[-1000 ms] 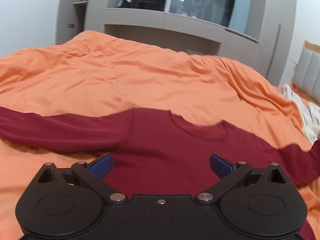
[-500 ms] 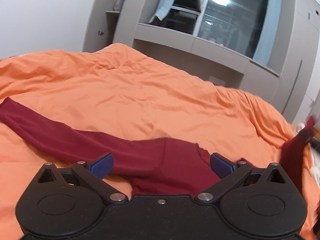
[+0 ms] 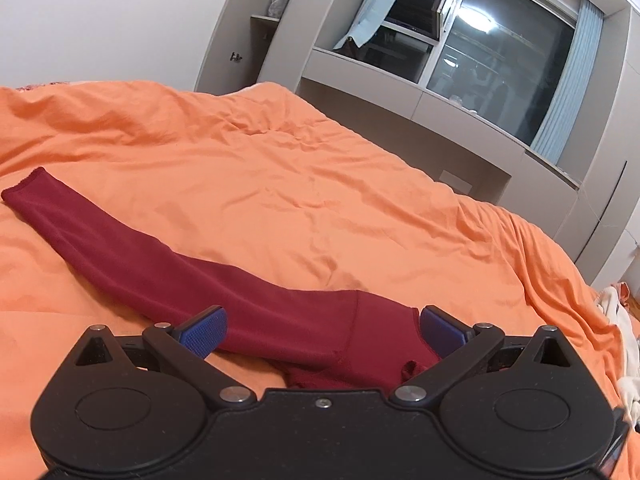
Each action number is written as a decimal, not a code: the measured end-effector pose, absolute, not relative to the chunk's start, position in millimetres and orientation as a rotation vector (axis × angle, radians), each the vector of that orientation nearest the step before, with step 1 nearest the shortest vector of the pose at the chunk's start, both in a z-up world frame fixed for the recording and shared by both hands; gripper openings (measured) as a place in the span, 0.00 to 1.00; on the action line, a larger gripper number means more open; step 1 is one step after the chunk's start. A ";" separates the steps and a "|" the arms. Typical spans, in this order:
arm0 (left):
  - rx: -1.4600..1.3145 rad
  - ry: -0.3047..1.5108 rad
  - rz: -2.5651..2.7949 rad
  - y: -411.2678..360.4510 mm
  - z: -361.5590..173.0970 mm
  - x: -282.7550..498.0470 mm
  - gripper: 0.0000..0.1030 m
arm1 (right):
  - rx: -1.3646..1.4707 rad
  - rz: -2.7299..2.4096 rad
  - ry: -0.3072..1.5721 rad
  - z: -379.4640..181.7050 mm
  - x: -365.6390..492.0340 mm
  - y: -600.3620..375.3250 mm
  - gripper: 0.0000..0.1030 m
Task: Fold small clothes
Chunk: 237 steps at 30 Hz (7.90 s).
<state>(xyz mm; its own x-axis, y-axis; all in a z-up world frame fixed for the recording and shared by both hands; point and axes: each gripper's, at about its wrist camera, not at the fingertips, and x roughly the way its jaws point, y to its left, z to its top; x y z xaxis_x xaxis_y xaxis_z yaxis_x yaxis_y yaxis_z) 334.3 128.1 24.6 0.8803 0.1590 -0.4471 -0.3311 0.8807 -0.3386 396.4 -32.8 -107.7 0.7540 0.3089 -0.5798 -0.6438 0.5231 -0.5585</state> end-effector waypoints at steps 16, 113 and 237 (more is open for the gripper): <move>-0.336 0.582 0.076 80.6 -26.1 395.8 0.99 | -0.584 0.364 0.451 -59.9 352.7 -210.5 0.83; -0.896 0.179 0.799 381.1 -71.3 322.9 0.13 | -0.078 0.402 0.574 -86.2 392.5 -294.8 1.00; 0.136 0.872 -0.167 129.4 -80.0 425.1 0.91 | 0.543 0.609 0.472 7.9 449.8 -271.8 0.09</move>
